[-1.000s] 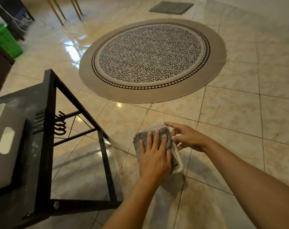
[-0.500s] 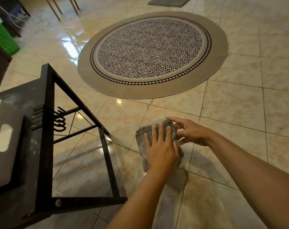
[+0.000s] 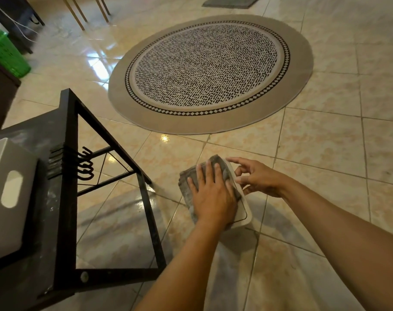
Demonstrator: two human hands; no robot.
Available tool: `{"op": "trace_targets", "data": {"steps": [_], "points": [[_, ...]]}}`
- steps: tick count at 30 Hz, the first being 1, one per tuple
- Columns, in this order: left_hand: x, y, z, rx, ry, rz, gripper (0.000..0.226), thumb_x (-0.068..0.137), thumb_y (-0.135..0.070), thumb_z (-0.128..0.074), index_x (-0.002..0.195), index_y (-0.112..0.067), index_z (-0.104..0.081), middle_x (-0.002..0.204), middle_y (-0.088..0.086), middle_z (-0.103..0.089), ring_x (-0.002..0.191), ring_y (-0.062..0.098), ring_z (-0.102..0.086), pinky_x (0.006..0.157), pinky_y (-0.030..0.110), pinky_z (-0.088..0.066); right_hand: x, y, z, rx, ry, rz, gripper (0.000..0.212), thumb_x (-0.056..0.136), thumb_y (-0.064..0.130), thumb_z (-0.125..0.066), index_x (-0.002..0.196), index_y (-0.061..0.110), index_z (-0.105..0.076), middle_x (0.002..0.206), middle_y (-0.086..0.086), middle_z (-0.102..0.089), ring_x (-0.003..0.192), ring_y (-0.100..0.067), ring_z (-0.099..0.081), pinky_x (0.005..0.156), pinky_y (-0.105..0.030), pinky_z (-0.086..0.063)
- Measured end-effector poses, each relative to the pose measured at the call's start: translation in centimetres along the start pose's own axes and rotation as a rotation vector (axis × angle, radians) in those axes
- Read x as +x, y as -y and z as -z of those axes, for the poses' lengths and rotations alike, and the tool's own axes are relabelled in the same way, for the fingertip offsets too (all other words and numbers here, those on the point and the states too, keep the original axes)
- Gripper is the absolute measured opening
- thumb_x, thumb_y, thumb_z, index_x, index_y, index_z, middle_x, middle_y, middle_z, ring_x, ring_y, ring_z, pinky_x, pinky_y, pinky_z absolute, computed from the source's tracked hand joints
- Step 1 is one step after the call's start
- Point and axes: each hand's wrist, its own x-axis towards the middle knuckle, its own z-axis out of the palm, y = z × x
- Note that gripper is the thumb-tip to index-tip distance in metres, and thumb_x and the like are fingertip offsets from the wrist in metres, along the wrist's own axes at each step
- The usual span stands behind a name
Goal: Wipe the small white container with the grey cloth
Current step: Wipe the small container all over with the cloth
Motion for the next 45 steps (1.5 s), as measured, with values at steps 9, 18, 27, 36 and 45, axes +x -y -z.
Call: {"op": "trace_targets", "data": {"steps": [9,18,27,36,45], "points": [[-0.4,-1.4,-0.4,0.008,-0.009,-0.067,0.062,0.1,-0.047,-0.007,0.156,-0.021,0.005,0.163,0.005,0.015,0.147,0.029,0.023,0.118,0.054,0.01,0.4,-0.3,-0.4,0.012,-0.008,0.014,0.07,0.092,-0.005,-0.058,0.151,0.024,-0.035,0.099,-0.013,-0.061,0.086,-0.028,-0.066,0.074,-0.041,-0.06],[-3.4,-0.5,-0.8,0.021,0.028,-0.083,0.07,0.086,-0.052,0.011,0.15,-0.025,0.016,0.16,0.005,0.023,0.144,0.03,0.028,0.115,0.052,0.017,0.5,-0.3,-0.7,0.0,-0.035,0.007,0.068,0.092,-0.005,-0.057,0.149,0.026,-0.037,0.097,-0.008,-0.059,0.08,-0.022,-0.067,0.07,-0.037,-0.06],[-1.6,1.5,-0.2,-0.002,-0.039,0.004,0.062,0.1,-0.047,-0.009,0.154,-0.022,0.009,0.162,0.005,0.018,0.146,0.029,0.025,0.117,0.049,0.013,0.7,-0.3,-0.9,0.022,-0.061,0.01,0.071,0.091,-0.005,-0.058,0.15,0.026,-0.036,0.092,-0.01,-0.052,0.079,-0.021,-0.064,0.077,-0.044,-0.061],[1.2,0.2,0.5,0.007,-0.008,0.009,0.061,0.102,-0.044,-0.01,0.156,-0.018,0.004,0.163,0.006,0.015,0.147,0.028,0.021,0.12,0.052,0.007,0.7,-0.5,-1.2,0.022,-0.065,0.022,0.071,0.092,-0.005,-0.058,0.151,0.025,-0.035,0.098,-0.009,-0.057,0.081,-0.023,-0.065,0.069,-0.036,-0.061],[-2.7,-0.4,-0.5,0.002,0.004,-0.081,0.08,0.08,-0.052,0.015,0.154,-0.02,0.011,0.158,0.002,0.024,0.144,0.028,0.028,0.118,0.051,0.014,1.1,-0.2,-1.2,0.005,-0.055,0.027,0.069,0.092,-0.006,-0.057,0.15,0.025,-0.037,0.094,-0.013,-0.05,0.08,-0.022,-0.06,0.069,-0.035,-0.059]]}}
